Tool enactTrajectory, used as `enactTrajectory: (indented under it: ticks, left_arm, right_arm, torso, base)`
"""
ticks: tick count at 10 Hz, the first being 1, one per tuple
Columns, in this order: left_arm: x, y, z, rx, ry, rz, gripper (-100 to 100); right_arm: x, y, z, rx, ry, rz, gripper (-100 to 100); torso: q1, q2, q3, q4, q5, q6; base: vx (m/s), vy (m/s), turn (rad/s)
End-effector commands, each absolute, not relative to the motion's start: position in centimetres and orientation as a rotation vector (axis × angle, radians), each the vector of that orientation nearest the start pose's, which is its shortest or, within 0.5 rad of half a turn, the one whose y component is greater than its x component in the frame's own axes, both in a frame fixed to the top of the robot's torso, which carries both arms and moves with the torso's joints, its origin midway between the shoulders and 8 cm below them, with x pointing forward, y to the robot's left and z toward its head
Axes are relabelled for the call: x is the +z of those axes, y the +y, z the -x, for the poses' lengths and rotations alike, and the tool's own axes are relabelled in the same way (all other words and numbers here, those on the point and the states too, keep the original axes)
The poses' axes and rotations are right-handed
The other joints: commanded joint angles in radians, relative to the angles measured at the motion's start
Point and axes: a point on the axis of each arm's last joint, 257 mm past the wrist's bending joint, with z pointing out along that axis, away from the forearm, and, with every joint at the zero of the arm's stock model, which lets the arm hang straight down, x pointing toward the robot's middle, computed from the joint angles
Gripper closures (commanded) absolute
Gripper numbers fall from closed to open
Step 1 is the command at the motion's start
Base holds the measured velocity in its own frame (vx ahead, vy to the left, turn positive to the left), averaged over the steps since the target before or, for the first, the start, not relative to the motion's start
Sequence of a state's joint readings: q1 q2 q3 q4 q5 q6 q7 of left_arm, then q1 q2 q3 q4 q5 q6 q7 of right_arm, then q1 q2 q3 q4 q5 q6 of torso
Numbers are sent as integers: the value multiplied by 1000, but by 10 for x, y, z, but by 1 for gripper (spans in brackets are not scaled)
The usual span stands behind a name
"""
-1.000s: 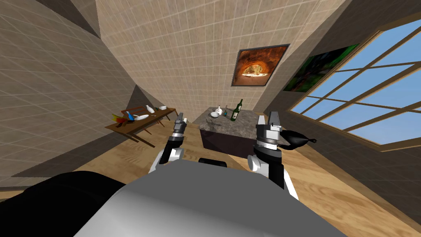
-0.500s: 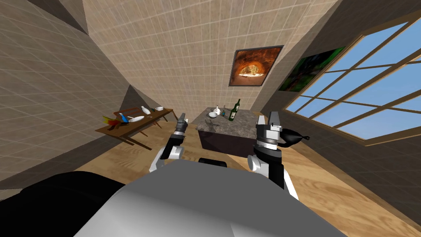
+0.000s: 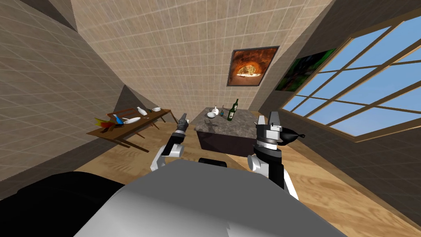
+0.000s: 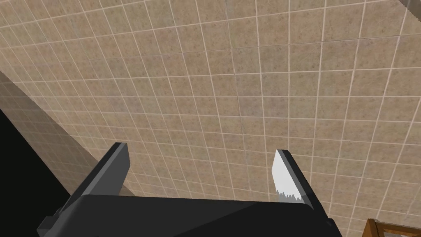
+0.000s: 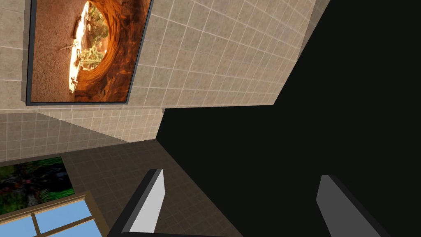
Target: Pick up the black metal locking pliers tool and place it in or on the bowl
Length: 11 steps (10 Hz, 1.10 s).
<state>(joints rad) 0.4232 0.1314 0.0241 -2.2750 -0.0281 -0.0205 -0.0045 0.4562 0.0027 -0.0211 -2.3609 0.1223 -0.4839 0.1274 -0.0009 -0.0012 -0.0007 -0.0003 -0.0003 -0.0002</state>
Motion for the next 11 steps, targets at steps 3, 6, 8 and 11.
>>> enactTrajectory:
  ticks: [3,6,8,11]
  left_arm:
    - [-68,292,-425,-1119,1047,941,-100]
    - [-80,294,-432,-1106,1078,990,-100]
    - [-88,296,-437,-1098,1100,1030,-100]
    - [-99,297,-446,-1092,1129,1095,-100]
  right_arm:
    - [69,-263,-332,1115,626,-455,0]
    - [69,-263,-332,1115,626,-455,0]
    - [69,-263,-332,1115,626,-455,0]
    - [69,-263,-332,1115,626,-455,0]
  torso:
    - [0,0,0,0,0,0]
    - [0,0,0,0,0,0]
    - [0,0,0,0,0,0]
    - [0,0,0,0,0,0]
  base:
    - [19,-13,-60]
    - [20,-12,-55]
    - [22,-14,-63]
    - [23,-17,-71]
